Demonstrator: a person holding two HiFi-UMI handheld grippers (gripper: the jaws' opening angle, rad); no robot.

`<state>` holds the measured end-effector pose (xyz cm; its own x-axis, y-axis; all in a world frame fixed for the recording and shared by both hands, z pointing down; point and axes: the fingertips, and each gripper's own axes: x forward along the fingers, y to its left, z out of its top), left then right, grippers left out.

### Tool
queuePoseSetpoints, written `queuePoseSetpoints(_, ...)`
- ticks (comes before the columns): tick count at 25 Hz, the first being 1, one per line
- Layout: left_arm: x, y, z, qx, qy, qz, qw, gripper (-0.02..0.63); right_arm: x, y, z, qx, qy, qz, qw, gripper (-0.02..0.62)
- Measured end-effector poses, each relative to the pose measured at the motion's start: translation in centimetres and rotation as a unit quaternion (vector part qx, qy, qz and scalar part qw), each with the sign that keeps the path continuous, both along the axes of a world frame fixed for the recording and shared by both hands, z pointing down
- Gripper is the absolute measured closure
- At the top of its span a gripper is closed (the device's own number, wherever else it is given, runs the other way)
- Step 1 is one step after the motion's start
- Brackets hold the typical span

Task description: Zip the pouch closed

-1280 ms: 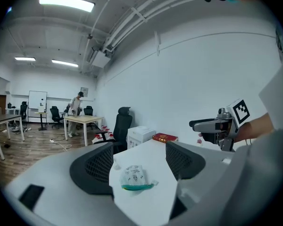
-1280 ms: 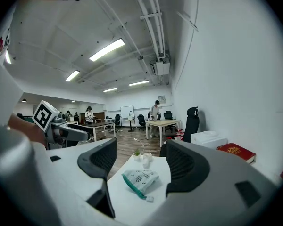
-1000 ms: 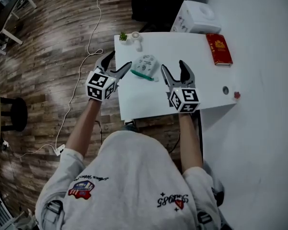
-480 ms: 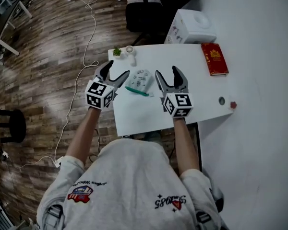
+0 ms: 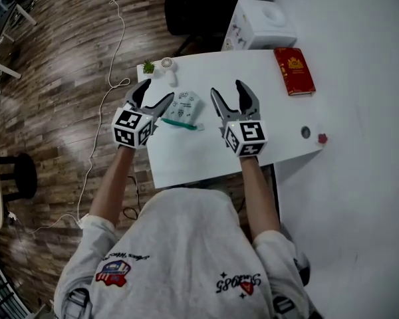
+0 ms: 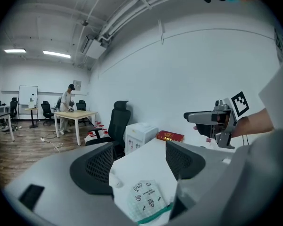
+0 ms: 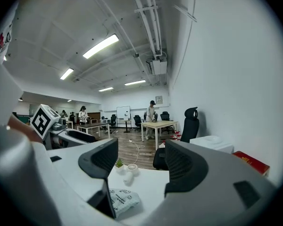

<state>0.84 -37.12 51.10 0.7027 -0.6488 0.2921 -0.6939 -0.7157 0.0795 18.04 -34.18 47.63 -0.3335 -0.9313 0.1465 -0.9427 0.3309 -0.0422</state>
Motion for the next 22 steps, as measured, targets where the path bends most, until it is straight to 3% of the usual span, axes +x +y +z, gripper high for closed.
queuePoseSetpoints(4, 4.1, 0.2, 3.6, -0.045, 0.001, 0.025, 0.9987, 0.265, 2.3, 0.5, 1.8, -0.017, 0.005, 0.01, 1.0, 0.295)
queuePoseSetpoints(11, 9.3, 1.3, 10.2, -0.094, -0.044, 0.076, 0.9917, 0.265, 6.7, 2.3, 6.1, -0.056, 0.001, 0.038, 0.998, 0.295)
queuePoseSetpoints(18, 12.4, 4.1, 16.6, -0.137, -0.098, 0.124, 0.9778, 0.265, 9.4, 4.2, 9.3, -0.087, -0.002, 0.062, 0.994, 0.295)
queuePoseSetpoints(22, 14.0, 5.8, 19.2, -0.131, -0.14, 0.161, 0.9682, 0.265, 10.6, 4.5, 9.7, -0.095, -0.003, 0.068, 0.993, 0.295)
